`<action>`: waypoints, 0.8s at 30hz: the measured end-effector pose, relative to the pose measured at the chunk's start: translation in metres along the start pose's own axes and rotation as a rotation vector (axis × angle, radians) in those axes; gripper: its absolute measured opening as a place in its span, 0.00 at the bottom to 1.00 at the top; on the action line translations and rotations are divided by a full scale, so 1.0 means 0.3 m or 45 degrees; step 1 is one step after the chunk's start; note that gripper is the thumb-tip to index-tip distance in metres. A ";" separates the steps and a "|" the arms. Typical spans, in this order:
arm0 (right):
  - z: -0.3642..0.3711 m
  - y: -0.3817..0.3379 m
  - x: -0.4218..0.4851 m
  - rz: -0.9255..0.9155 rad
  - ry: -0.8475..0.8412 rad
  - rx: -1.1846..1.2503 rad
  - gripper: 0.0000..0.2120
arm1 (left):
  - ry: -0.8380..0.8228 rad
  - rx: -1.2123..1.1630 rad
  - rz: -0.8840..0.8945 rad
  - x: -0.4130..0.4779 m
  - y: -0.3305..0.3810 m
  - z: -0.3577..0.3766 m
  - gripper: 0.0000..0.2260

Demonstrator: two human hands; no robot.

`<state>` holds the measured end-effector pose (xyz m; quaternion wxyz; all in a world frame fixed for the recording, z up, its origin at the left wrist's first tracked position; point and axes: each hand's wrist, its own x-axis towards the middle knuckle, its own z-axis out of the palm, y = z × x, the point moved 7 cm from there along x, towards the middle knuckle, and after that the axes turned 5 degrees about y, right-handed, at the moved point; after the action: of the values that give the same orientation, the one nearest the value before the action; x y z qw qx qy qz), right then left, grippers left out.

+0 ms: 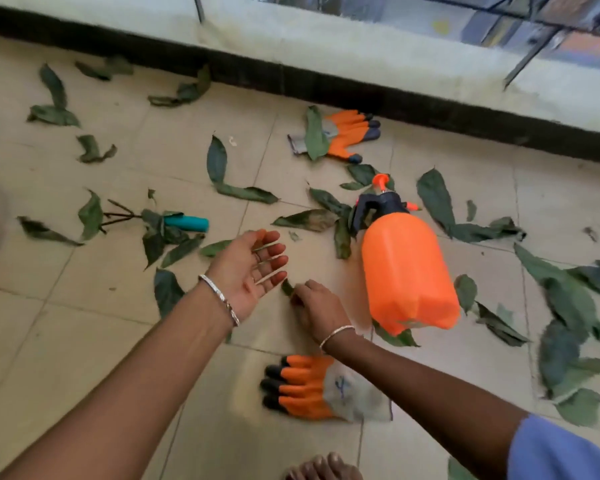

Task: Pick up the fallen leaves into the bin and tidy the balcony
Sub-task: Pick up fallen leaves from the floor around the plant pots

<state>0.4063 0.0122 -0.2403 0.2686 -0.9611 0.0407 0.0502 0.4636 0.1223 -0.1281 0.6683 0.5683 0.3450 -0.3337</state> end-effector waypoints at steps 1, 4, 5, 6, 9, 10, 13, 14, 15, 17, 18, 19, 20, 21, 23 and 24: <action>-0.024 0.002 0.001 0.030 0.009 0.065 0.06 | 0.016 0.017 0.002 0.026 -0.001 0.007 0.10; -0.170 -0.001 -0.050 0.219 0.269 0.379 0.09 | 0.054 0.163 0.058 0.040 -0.009 0.027 0.10; -0.226 -0.004 -0.074 0.319 0.388 0.527 0.11 | 0.053 0.246 0.055 0.027 -0.024 0.029 0.13; -0.270 -0.007 -0.094 0.413 0.491 0.661 0.11 | 0.044 0.313 0.032 0.016 -0.048 0.025 0.18; -0.348 -0.017 -0.169 0.489 0.707 0.866 0.09 | -0.140 0.432 -0.068 -0.029 -0.146 0.078 0.25; -0.362 -0.027 -0.191 0.454 0.730 0.917 0.08 | -0.232 0.417 -0.101 -0.039 -0.177 0.117 0.23; -0.385 -0.039 -0.261 0.387 0.690 1.020 0.05 | -0.316 0.310 -0.067 -0.046 -0.231 0.231 0.13; -0.394 -0.030 -0.294 0.373 0.688 1.030 0.03 | -0.313 0.266 -0.044 -0.048 -0.244 0.263 0.13; -0.406 -0.016 -0.332 0.368 0.709 1.033 0.03 | -0.301 0.225 -0.030 -0.051 -0.255 0.287 0.15; -0.423 0.041 -0.420 0.434 0.797 1.013 0.02 | -0.270 0.212 0.002 -0.062 -0.275 0.320 0.16; -0.425 0.081 -0.472 0.502 0.846 0.989 0.02 | -0.255 0.234 0.025 -0.075 -0.284 0.332 0.16; -0.418 0.130 -0.526 0.581 0.885 0.947 0.03 | -0.253 0.255 0.048 -0.092 -0.288 0.345 0.16; -0.407 0.179 -0.576 0.647 0.904 0.880 0.04 | -0.260 0.280 0.072 -0.105 -0.286 0.360 0.16; -0.389 0.231 -0.617 0.706 0.895 0.791 0.04 | -0.276 0.311 0.091 -0.114 -0.283 0.373 0.16; -0.344 0.343 -0.685 0.767 0.815 0.558 0.05 | -0.323 0.370 0.115 -0.130 -0.278 0.401 0.15; -0.318 0.389 -0.700 0.766 0.728 0.437 0.07 | -0.343 0.394 0.119 -0.138 -0.278 0.408 0.15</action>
<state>0.1928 -0.1262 -0.1942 0.3755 -0.8234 0.3985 -0.1490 0.3813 -0.0075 -0.1233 0.6279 0.6298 0.1705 -0.4243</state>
